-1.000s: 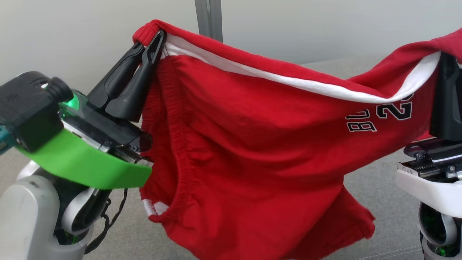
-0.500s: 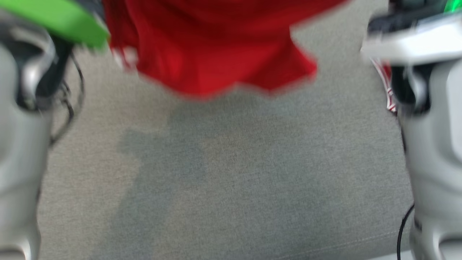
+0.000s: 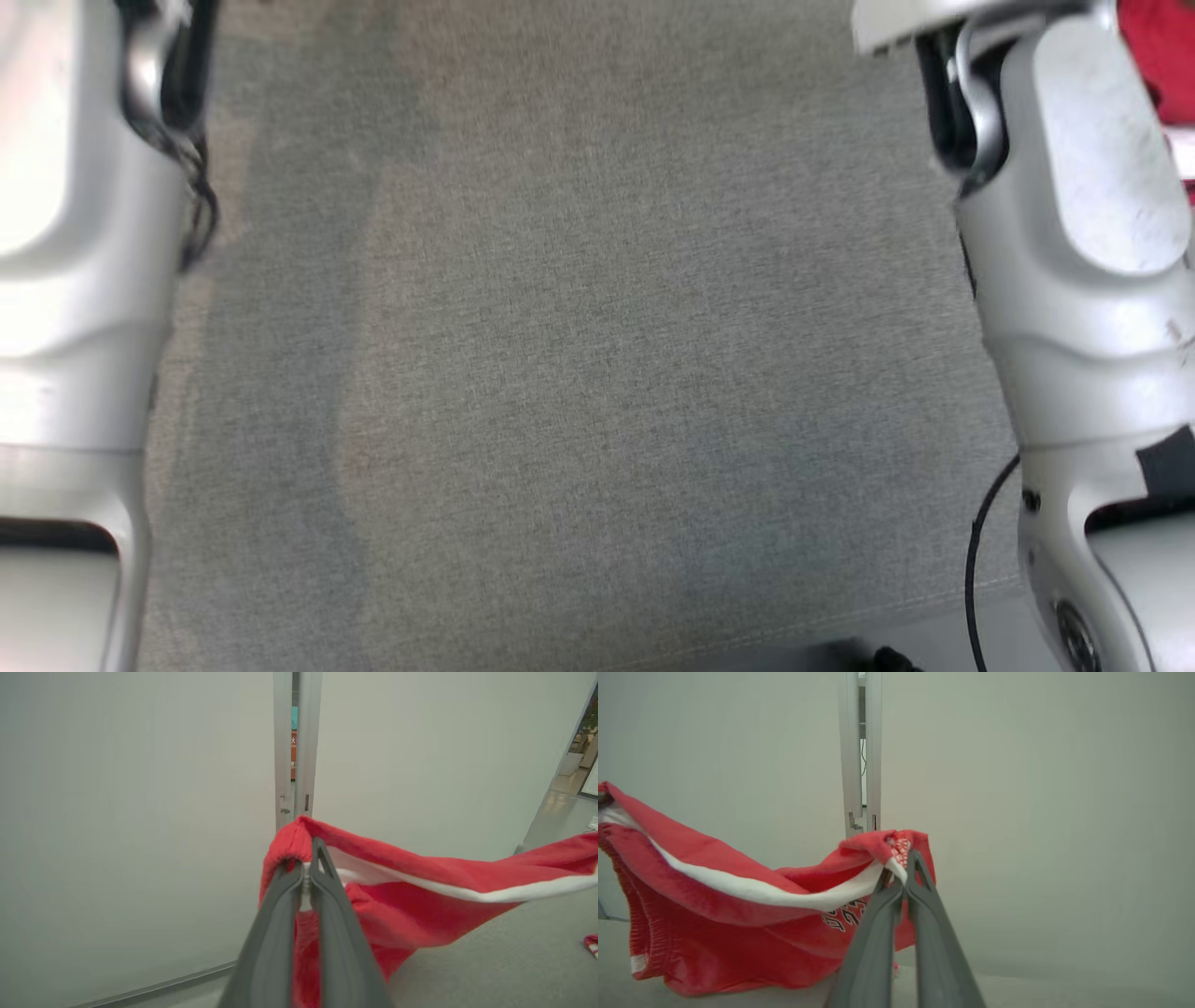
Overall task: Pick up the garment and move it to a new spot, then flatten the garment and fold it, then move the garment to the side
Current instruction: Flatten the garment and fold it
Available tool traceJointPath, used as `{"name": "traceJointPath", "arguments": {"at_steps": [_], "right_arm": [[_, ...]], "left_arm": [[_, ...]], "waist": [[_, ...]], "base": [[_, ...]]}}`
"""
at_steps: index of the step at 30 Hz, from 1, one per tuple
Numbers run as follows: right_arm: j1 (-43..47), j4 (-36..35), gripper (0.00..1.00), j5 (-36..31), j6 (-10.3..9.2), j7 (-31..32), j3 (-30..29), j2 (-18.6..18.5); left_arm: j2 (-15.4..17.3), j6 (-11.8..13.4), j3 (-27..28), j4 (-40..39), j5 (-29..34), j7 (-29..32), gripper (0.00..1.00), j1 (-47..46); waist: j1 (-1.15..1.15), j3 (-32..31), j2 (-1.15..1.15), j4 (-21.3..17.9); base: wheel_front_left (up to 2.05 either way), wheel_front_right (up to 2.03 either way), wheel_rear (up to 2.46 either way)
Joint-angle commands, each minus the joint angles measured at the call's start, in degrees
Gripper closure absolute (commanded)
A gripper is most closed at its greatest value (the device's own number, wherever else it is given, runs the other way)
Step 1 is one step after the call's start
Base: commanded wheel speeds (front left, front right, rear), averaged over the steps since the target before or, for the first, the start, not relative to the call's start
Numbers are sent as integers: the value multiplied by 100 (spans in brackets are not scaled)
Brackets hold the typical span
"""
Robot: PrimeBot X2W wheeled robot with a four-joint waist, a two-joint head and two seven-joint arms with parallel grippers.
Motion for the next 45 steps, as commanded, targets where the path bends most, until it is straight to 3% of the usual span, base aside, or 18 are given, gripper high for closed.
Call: {"name": "traceJointPath", "arguments": {"at_steps": [1, 6, 12, 21, 26, 32, 36, 40, 45], "right_arm": [[209, -96, 100, 106, -7, -34, 11, -16], [1031, -559, 100, 425, -7, -31, -18, -9], [2123, -1312, 100, 674, -7, -32, -132, -13], [3802, -2531, 100, 970, -7, -32, -250, -11], [4805, -3193, 100, 1060, -7, -33, -208, -14], [6035, -4216, 100, 999, -7, -29, -346, -11], [6545, -4534, 100, 832, -7, -5, -349, -9], [6705, -4498, 100, 765, -7, 81, -410, -11], [6468, -4183, 100, 678, -7, 92, -482, -10]], "left_arm": [[-25, -42, -50, 90, -93, -161, 100, 165], [-70, -78, -235, 88, -404, -534, 100, 694], [113, -82, -458, -346, -669, -713, 100, 1522], [85, -29, -479, -1621, -900, -861, 100, 3347], [219, 155, -515, -2456, -1047, -835, 100, 4428], [483, 691, -432, -3786, -1265, -653, 100, 5824], [593, 966, -521, -4371, -1336, -420, 100, 6463], [536, 1122, -606, -4569, -1437, -292, 100, 6798], [394, 1051, -767, -4197, -1521, -254, 100, 6828]], "waist": [[-2, 487, 0, 15], [-2, 395, 0, 52], [-2, -37, 0, 149], [-2, -1007, 0, 216], [-2, -1519, 0, 175], [-2, -1869, 0, 69], [-2, -1894, 0, 65], [-2, -1823, 0, 156], [-2, -1683, 0, 346]], "base": [[0, 0, 0], [0, 0, 0], [0, 0, 0], [0, 0, 0], [0, 0, 0], [0, 0, 0], [0, 0, 0], [0, 0, 0], [0, 0, 0]]}}
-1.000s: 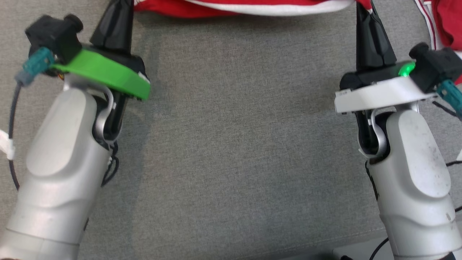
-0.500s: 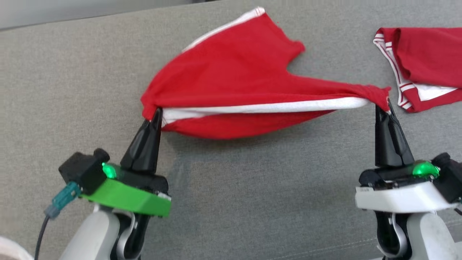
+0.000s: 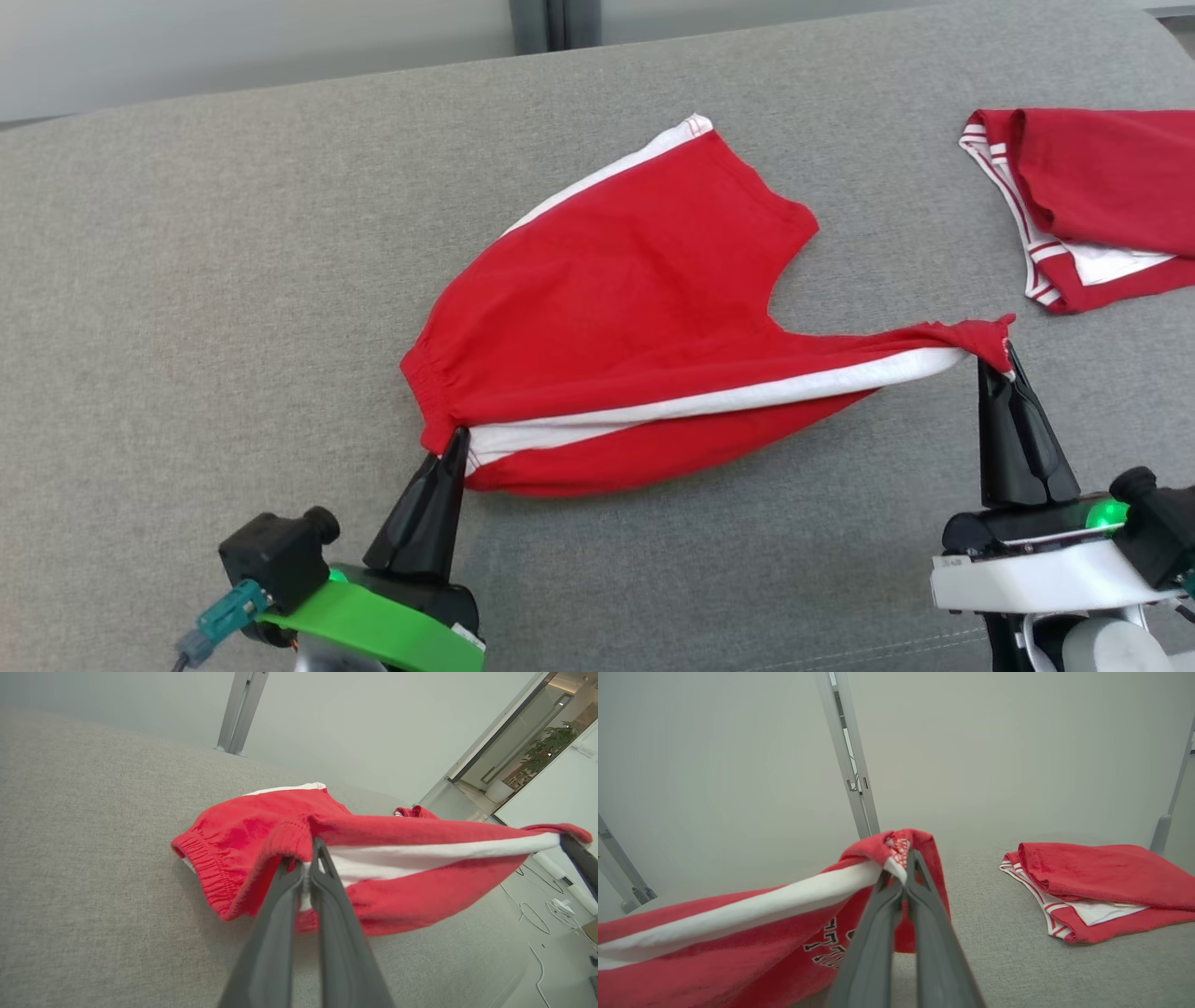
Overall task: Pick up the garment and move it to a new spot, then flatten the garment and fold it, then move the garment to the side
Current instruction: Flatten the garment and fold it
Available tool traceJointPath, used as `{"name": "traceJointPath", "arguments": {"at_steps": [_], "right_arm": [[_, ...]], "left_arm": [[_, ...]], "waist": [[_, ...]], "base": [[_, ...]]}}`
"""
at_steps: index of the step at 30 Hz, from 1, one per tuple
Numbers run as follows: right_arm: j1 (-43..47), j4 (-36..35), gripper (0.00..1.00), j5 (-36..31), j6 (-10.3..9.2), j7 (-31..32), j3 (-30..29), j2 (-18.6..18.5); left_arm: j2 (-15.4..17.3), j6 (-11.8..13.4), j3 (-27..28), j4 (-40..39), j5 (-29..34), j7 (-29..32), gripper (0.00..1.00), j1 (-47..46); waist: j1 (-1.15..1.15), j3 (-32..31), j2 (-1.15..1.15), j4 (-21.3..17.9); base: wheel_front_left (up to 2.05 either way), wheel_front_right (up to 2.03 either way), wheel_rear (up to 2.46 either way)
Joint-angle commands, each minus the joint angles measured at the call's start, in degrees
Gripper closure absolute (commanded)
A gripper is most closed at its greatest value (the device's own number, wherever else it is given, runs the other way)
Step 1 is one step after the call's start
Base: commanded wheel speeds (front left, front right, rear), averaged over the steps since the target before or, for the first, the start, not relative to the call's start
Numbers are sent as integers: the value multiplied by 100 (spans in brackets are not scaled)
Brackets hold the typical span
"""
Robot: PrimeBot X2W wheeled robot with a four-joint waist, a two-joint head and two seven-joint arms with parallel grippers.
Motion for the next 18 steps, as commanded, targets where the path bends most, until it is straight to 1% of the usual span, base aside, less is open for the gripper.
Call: {"name": "traceJointPath", "arguments": {"at_steps": [1, 4, 7, 9, 12, 14, 17, 18], "right_arm": [[-176, 123, 100, -70, -7, 21, -5, -11], [-432, 470, 100, -46, -7, 74, -11, -11], [-860, 863, 100, 66, -7, 216, -36, -22], [-1201, 1131, 100, -22, -8, 309, -101, -150], [-1757, 1609, 100, -60, -6, 436, -85, -309], [-2188, 1956, 100, 7, -7, 493, -62, -414], [-2825, 2534, 100, 82, -7, 647, 91, -633], [-3230, 2899, 100, 75, -7, 715, 211, -784]], "left_arm": [[-80, -49, -24, 141, -53, -31, 100, 21], [-242, -98, -75, 459, -135, -60, 100, -127], [-482, -154, -117, 750, -219, -92, 100, -366], [-673, -168, -77, 963, -362, -73, 100, -537], [-869, -191, -10, 1333, -495, -14, 100, -909], [-1017, -197, 20, 1595, -549, -12, 100, -1192], [-1193, -236, 37, 2037, -614, 11, 100, -1629], [-1280, -246, 38, 2316, -635, -17, 100, -1890]], "waist": [[1, 136, 0, 153], [1, 205, 0, 271], [1, 292, 0, 446], [1, 344, 0, 580], [1, 454, 0, 756], [1, 543, 0, 869], [1, 703, 0, 1041], [1, 804, 0, 1126]], "base": [[0, 0, 0], [0, 0, 0], [0, 0, 0], [0, 0, 0], [0, 0, 0], [0, 0, 0], [0, 0, 0], [0, 0, 0]]}}
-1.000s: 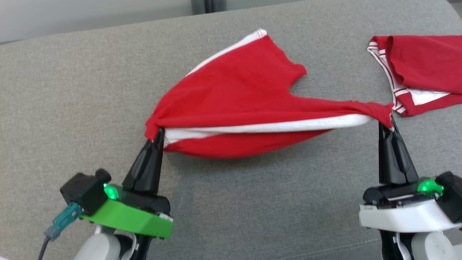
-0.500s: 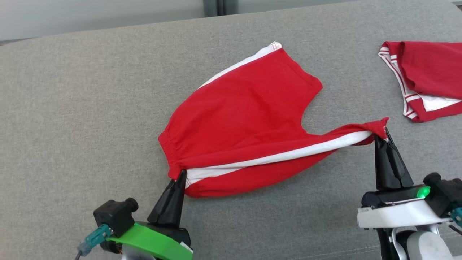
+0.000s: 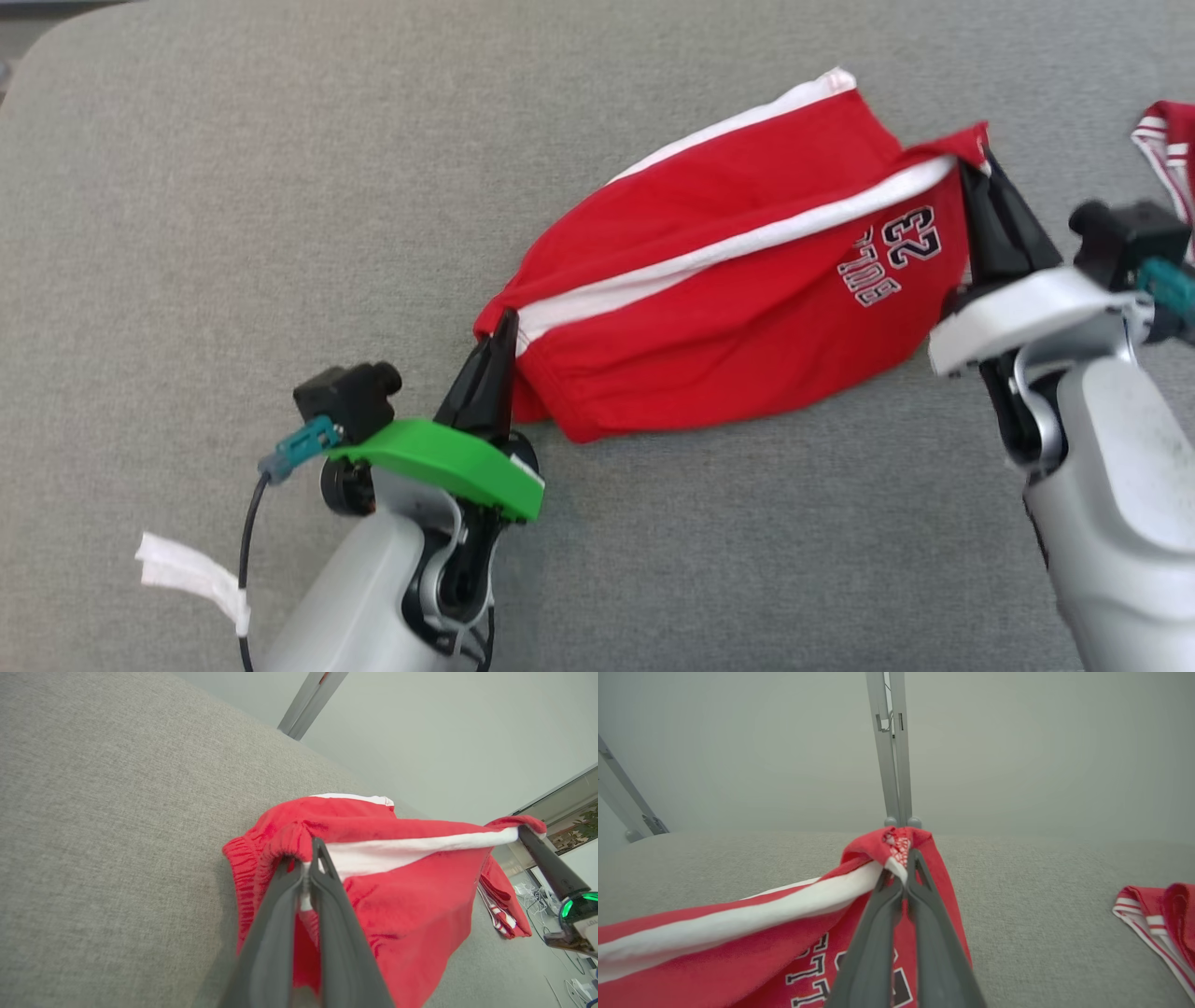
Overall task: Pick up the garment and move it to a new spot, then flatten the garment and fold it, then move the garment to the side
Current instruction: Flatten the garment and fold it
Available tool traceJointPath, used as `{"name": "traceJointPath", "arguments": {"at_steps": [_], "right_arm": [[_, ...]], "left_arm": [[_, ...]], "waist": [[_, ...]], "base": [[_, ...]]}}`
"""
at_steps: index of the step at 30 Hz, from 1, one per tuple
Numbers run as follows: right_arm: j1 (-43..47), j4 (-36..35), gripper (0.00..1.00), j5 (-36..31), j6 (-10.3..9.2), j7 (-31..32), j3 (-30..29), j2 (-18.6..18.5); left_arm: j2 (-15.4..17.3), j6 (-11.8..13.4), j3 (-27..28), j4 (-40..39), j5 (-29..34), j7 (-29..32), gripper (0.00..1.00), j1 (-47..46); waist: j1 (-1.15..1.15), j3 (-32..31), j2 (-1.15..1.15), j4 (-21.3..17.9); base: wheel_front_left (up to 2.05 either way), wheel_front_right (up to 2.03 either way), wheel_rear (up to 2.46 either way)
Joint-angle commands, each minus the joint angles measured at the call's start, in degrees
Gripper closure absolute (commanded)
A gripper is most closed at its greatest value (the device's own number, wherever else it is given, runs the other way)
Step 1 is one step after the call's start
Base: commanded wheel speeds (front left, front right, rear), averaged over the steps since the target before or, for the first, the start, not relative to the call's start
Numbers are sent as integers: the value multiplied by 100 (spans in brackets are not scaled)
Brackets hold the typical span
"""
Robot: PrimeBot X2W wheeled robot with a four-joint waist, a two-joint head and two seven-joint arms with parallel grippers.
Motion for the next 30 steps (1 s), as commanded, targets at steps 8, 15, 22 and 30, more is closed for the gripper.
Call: {"name": "traceJointPath", "arguments": {"at_steps": [8, 15, 22, 30], "right_arm": [[-1377, 1485, 100, 96, -8, 37, 449, -326], [-2197, 2589, 100, 222, -8, 8, 803, -434], [-2832, 3459, 13, 316, -8, -30, 1054, -494], [-3244, 4034, 0, 531, -8, -293, 1368, -578]], "left_arm": [[-203, -153, 29, 859, -323, -270, 100, -879], [-239, -228, -100, 1267, -509, -463, 100, -1340], [-239, -187, -316, 1386, -644, -585, 99, -1576], [-154, 20, -339, 1276, -294, -651, 0, -1388]], "waist": [[0, 533, 0, 413], [0, 658, 0, 456], [0, 712, 0, 493], [0, 654, 0, 509]], "base": [[0, 0, 0], [0, 0, 0], [0, 0, 0], [0, 0, 0]]}}
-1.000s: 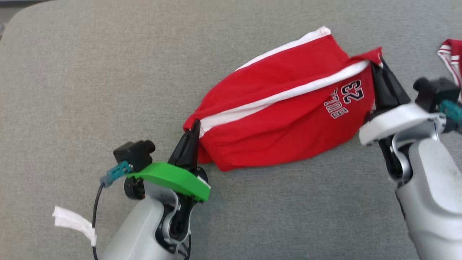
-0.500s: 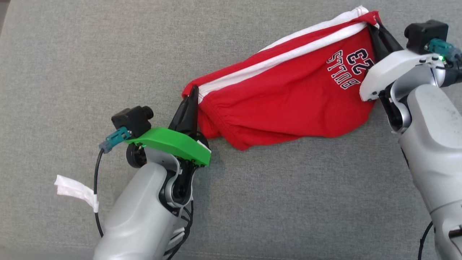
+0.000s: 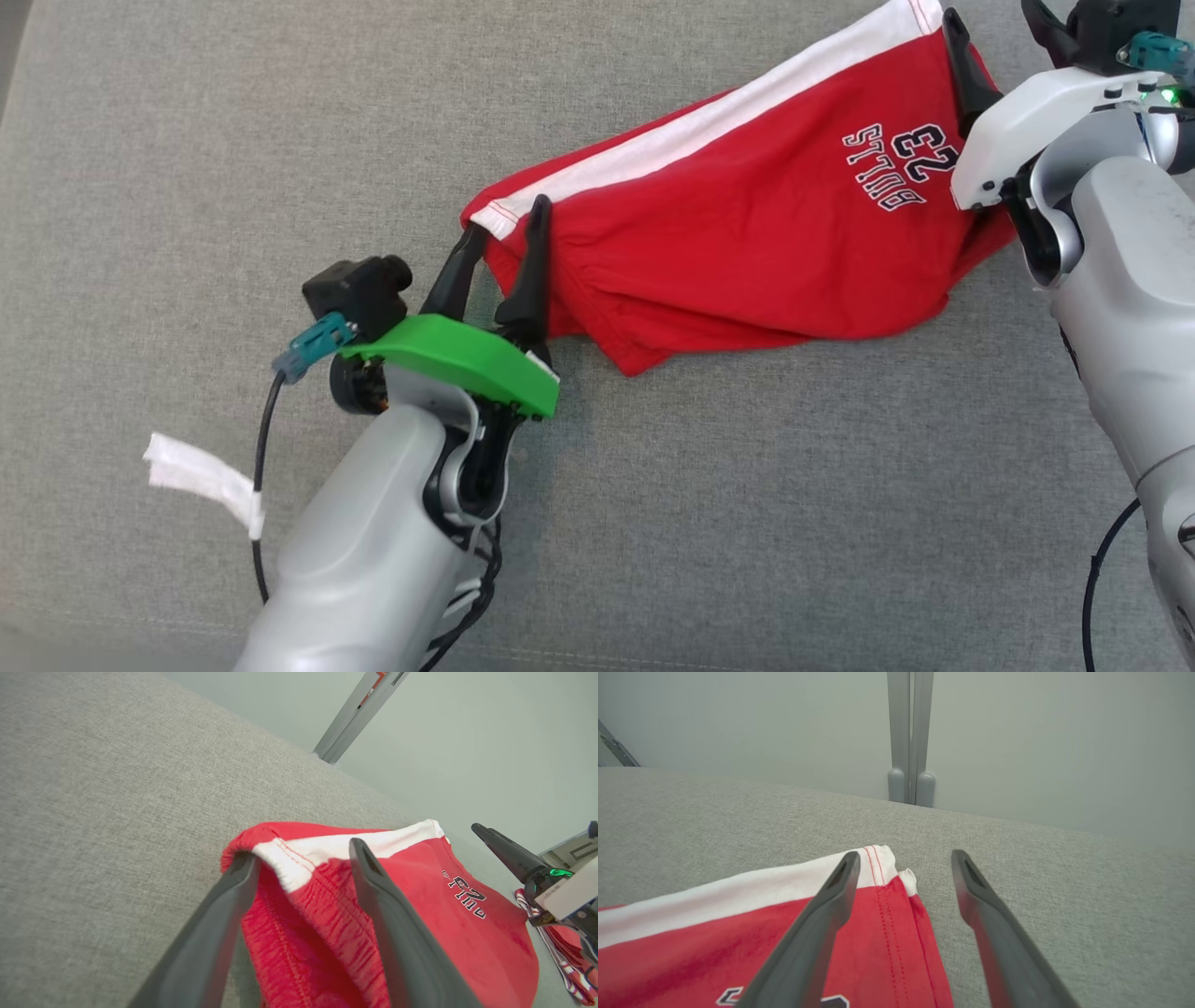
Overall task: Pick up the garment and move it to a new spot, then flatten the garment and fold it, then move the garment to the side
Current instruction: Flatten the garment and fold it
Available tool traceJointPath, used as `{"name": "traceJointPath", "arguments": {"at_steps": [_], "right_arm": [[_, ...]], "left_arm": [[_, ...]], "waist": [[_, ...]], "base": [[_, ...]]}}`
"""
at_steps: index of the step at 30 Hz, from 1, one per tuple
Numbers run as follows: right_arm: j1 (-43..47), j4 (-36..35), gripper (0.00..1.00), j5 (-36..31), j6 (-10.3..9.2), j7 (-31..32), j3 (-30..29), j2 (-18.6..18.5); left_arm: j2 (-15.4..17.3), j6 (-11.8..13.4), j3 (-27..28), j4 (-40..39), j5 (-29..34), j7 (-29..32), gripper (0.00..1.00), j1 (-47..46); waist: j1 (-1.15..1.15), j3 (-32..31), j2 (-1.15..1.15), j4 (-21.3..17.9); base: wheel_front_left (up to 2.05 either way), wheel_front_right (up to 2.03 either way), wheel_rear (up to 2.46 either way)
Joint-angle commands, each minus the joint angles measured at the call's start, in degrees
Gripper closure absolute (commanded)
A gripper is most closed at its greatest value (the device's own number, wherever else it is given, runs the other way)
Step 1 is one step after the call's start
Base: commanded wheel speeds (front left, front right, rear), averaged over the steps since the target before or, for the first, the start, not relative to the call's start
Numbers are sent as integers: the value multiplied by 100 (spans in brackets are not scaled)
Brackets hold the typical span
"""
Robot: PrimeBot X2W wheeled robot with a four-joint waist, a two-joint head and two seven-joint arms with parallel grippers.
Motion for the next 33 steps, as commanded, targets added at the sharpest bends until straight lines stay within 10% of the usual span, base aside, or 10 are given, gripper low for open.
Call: {"name": "traceJointPath", "arguments": {"at_steps": [1, 33], "right_arm": [[-49, 66, 0, 96, -9, -49, 79, -43], [707, -76, 0, 2382, -9, 2227, 1913, -1110]], "left_arm": [[130, 55, 66, -46, 105, -48, 0, 203], [1060, 751, 1102, -2197, 1104, -33, 0, 2030]], "waist": [[0, -53, 0, -11], [0, -585, 0, 327]], "base": [[0, 0, 0], [0, 0, 0]]}}
